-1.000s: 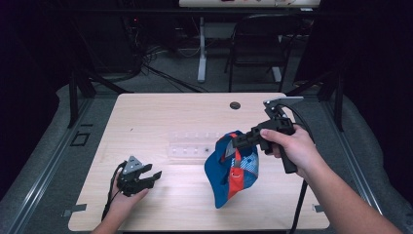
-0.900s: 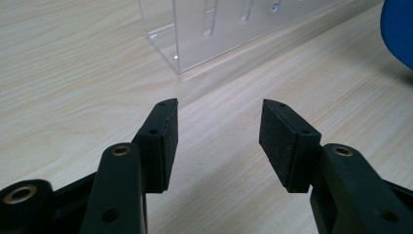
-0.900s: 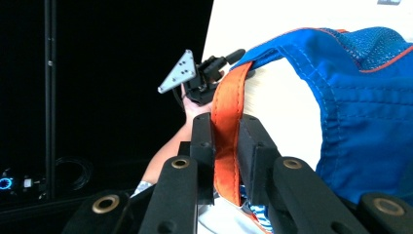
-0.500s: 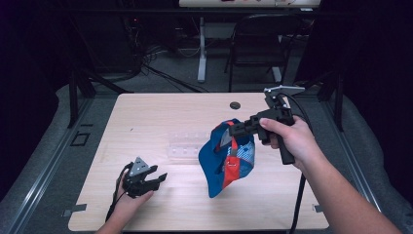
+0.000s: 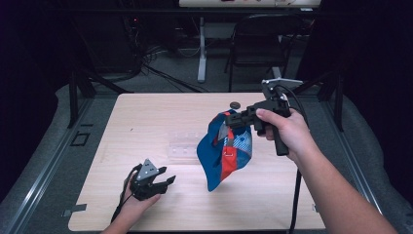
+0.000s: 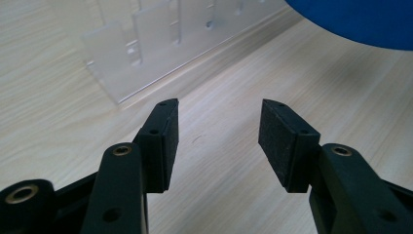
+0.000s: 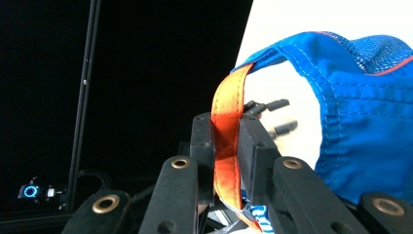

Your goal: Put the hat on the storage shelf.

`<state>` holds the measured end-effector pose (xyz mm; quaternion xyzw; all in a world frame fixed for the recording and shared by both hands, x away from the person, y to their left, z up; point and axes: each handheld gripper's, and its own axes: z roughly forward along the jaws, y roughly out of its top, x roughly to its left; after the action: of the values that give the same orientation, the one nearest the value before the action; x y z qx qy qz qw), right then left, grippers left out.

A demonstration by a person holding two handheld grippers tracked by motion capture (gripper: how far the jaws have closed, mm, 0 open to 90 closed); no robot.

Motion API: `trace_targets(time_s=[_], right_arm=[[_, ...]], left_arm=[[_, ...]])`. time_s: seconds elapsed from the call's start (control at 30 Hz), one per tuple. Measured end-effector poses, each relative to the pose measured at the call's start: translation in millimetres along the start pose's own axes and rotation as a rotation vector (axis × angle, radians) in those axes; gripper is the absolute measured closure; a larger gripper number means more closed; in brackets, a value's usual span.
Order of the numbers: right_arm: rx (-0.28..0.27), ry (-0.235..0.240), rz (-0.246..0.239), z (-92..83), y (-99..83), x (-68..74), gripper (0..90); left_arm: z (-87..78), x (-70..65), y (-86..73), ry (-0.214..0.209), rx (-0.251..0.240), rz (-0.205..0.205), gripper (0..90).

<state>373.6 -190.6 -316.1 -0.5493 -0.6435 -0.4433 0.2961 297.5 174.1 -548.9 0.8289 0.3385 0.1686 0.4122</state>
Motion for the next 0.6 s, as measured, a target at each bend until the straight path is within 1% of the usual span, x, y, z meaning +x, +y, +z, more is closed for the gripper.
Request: trace_targets(time_s=[0.03,0.13,0.2,0.27,0.3,0.33,0.4,0.43,0.47,0.5,0.53,0.57,0.6], right_arm=[[-0.006,-0.002,-0.005,-0.9,3.9,0.6,78.3],[-0.021,-0.006,0.0,-1.8,9.3,1.6,78.3],[-0.035,-0.006,0.003,-2.0,12.6,1.5,78.3],[-0.041,-0.008,0.004,-2.6,16.3,1.0,78.3],[-0.049,-0.007,0.005,-2.6,18.1,0.7,78.3],[-0.052,-0.004,0.011,-3.0,20.5,0.5,78.3],[-0.067,-0.008,0.011,-2.5,23.6,0.3,78.3],[-0.07,-0.008,0.015,-2.7,25.8,0.2,78.3],[-0.07,-0.008,0.015,-2.7,25.8,0.2,78.3],[-0.083,-0.009,0.018,-2.1,30.3,-0.7,78.3],[-0.085,-0.011,0.018,-2.2,31.7,-0.8,78.3],[-0.093,-0.007,0.021,-1.7,33.3,-1.3,78.3],[-0.089,-0.007,0.02,-1.9,35.0,-1.8,78.3]], left_arm=[[2.0,-3.8,0.6,-0.002,0.006,0.02,50.0],[2.9,-5.8,1.1,-0.004,0.005,0.028,50.0],[2.4,-5.8,1.7,-0.003,-0.005,0.023,50.0],[2.3,-5.2,2.9,-0.012,-0.015,0.008,50.0],[2.3,-5.2,2.9,-0.012,-0.015,0.008,50.0],[2.3,-5.6,5.1,-0.013,-0.025,0.0,50.0],[1.8,-6.6,9.0,-0.021,-0.036,0.0,49.9],[1.6,-8.1,11.7,-0.021,-0.047,0.002,49.9],[1.6,-8.1,11.7,-0.021,-0.047,0.002,49.7],[1.6,-10.6,15.9,-0.017,-0.06,0.013,49.1],[1.9,-12.6,18.3,-0.014,-0.069,0.021,48.5],[2.3,-14.5,20.9,-0.022,-0.075,0.033,48.3],[3.2,-16.6,23.6,-0.026,-0.076,0.044,48.3]])
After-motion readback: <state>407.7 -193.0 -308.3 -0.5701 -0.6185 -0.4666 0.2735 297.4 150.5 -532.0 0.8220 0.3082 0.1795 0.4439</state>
